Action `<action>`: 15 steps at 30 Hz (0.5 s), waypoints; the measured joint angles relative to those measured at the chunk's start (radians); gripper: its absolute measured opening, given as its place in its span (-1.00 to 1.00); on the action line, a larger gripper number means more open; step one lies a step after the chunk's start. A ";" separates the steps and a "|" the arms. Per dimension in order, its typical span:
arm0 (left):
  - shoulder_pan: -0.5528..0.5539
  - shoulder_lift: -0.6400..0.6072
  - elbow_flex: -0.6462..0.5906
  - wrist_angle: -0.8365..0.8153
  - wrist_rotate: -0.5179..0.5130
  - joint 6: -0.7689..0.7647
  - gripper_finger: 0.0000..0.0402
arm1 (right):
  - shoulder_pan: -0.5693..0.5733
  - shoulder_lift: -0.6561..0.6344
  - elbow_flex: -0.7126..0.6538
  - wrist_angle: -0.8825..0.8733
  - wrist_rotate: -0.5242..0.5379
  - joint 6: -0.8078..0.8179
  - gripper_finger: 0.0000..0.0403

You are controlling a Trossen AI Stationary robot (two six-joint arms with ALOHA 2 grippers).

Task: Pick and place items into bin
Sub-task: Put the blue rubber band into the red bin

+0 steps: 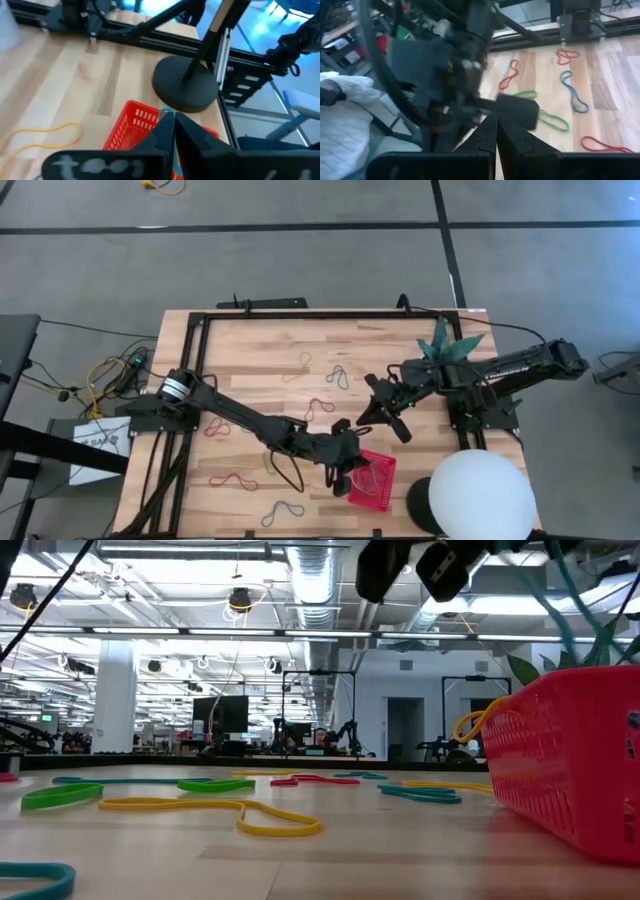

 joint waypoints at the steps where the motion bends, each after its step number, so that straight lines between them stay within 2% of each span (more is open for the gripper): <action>1: 0.000 0.012 0.000 0.011 0.016 0.000 -1.00 | 0.006 0.000 0.000 0.007 0.001 0.000 -0.99; 8: 0.020 0.083 0.002 -0.008 0.037 -0.074 -1.00 | 0.021 0.001 0.000 0.009 0.003 0.000 -0.99; 13: 0.032 0.081 0.002 -0.012 0.024 -0.051 -0.99 | 0.020 0.001 0.000 0.008 0.003 0.000 -0.99; 15: 0.032 0.081 0.002 0.007 0.055 -0.026 -0.97 | 0.020 0.001 0.000 0.008 0.003 0.000 -0.99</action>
